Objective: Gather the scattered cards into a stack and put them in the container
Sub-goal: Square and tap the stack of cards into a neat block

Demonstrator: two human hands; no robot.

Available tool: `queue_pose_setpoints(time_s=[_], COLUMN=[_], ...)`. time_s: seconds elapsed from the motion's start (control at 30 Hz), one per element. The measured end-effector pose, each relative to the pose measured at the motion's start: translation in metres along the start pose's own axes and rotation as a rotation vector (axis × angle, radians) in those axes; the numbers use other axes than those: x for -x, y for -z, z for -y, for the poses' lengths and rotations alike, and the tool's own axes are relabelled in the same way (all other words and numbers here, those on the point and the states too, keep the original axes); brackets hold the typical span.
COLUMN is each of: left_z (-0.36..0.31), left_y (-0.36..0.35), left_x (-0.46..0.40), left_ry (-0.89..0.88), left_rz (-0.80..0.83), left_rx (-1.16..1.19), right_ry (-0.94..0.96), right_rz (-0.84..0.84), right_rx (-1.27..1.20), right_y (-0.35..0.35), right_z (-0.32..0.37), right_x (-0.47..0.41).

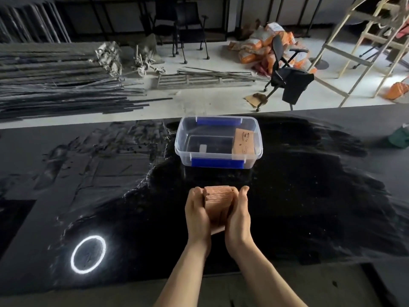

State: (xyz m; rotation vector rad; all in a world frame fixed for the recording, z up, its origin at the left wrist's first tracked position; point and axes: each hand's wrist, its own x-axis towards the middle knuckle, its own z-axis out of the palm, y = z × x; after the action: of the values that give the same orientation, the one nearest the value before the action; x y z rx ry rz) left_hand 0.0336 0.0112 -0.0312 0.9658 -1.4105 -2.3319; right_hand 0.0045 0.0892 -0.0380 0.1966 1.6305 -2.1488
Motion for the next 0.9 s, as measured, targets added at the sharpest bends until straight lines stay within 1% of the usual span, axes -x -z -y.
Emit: queue_pose_setpoints(time_s=[0.1, 0.2, 0.3, 0.37, 0.43, 0.5, 0.6, 0.7, 0.8, 0.9], left_z=[-0.002, 0.002, 0.004, 0.005, 0.006, 0.008, 0.004, 0.001, 0.007, 0.011], left_y=[-0.005, -0.006, -0.003, 0.001, 0.003, 0.002, -0.001, -0.003, -0.004, -0.005], left_x=[-0.008, -0.011, -0.014, -0.015, -0.015, -0.016, -0.019, -0.017, -0.017, -0.017], left_ry=[-0.121, -0.166, -0.108, -0.083, -0.069, -0.059, -0.041, -0.012, 0.002, -0.04], left_rz=[-0.03, -0.026, 0.033, 0.068, 0.13, 0.18, 0.179, 0.197, 0.201, 0.185], left_rx=[-0.001, 0.004, 0.035, 0.031, -0.003, -0.053, -0.1, -0.085, -0.078, -0.102], right_ry=[0.015, 0.0, -0.027, 0.003, 0.022, -0.017, -0.067, -0.078, -0.015, 0.062], right_rz=[-0.06, -0.095, -0.059, -0.027, -0.026, -0.039, -0.061, -0.095, -0.112, -0.169], right_rx=[-0.013, -0.065, -0.117, -0.097, -0.098, -0.117, -0.128, -0.129, -0.111, -0.115], right_y=[0.003, 0.004, 0.002, 0.002, 0.003, 0.005, 0.007, 0.004, 0.005, 0.003], right_z=[-0.006, -0.019, -0.023, -0.023, -0.02, -0.021, -0.022, -0.021, -0.021, -0.022], right_x=[-0.009, -0.012, -0.015, -0.017, -0.02, -0.021, -0.021, -0.021, -0.023, -0.026])
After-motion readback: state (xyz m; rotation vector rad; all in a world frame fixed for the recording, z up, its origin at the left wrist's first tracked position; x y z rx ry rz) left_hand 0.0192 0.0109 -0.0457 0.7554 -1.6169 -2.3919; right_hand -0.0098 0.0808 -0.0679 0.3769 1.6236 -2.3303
